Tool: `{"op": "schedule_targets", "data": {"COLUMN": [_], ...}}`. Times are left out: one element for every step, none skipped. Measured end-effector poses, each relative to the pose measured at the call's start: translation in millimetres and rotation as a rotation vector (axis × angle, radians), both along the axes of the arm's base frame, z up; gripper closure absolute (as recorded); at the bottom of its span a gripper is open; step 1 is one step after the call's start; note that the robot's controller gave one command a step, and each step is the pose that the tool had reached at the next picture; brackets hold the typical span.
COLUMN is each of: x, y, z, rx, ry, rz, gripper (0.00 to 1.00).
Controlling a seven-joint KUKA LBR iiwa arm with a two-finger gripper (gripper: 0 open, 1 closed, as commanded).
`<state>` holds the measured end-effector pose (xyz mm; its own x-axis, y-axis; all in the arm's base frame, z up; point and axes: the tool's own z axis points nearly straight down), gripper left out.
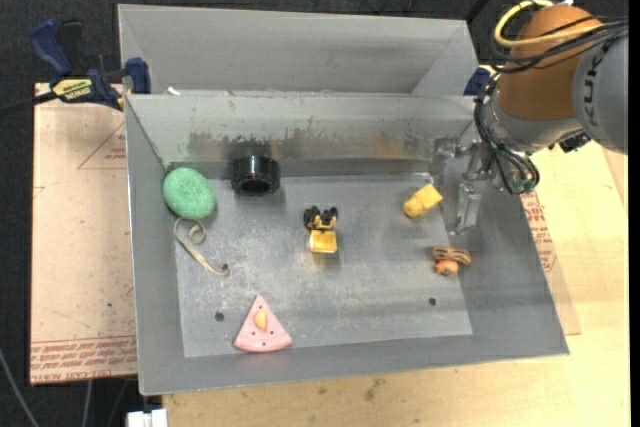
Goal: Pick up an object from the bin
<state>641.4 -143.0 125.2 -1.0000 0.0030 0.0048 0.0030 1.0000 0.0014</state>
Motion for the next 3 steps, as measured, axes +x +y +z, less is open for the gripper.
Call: {"op": "schedule_targets", "data": {"x": [2.0, 8.3, -9.8], "y": [0.3, 46.2, 69.7], "z": [5.3, -37.9, -19.7], "rx": [-0.001, -0.002, 0.002], "ry": [-0.007, -0.012, 0.007], "rz": [0.002, -0.053, -0.067], "gripper": [0.00, 0.00, 0.00]}}
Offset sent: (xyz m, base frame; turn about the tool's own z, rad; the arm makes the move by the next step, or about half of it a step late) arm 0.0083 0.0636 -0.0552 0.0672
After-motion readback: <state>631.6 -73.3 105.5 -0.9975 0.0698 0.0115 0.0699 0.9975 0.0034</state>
